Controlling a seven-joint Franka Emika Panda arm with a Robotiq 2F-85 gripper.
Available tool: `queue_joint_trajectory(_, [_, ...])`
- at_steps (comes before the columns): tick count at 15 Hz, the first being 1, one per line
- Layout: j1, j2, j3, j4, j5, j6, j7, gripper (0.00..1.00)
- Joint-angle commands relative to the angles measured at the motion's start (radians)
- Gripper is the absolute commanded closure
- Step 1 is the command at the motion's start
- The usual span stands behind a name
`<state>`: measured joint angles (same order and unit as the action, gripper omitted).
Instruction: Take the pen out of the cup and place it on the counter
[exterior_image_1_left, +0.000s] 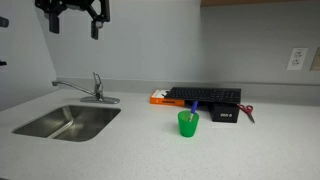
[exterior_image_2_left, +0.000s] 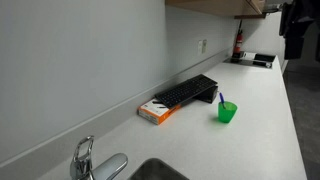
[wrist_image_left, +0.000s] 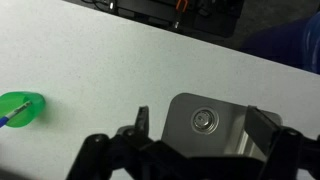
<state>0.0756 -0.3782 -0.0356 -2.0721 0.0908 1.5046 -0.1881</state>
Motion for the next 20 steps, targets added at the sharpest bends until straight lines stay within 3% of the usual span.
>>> queue_joint_trajectory(1, [-0.011,0.001,0.010,0.001,0.003,-0.002,-0.003,0.00])
queue_joint_trajectory(5, [-0.011,0.002,0.010,0.001,0.003,-0.002,-0.003,0.00])
queue_joint_trajectory(11, [-0.081,0.093,-0.012,-0.069,-0.083,0.236,0.110,0.00])
queue_joint_trajectory(17, [-0.192,0.286,-0.077,-0.126,-0.174,0.593,0.274,0.00])
queue_joint_trajectory(20, [-0.218,0.348,-0.100,-0.099,-0.178,0.637,0.358,0.00])
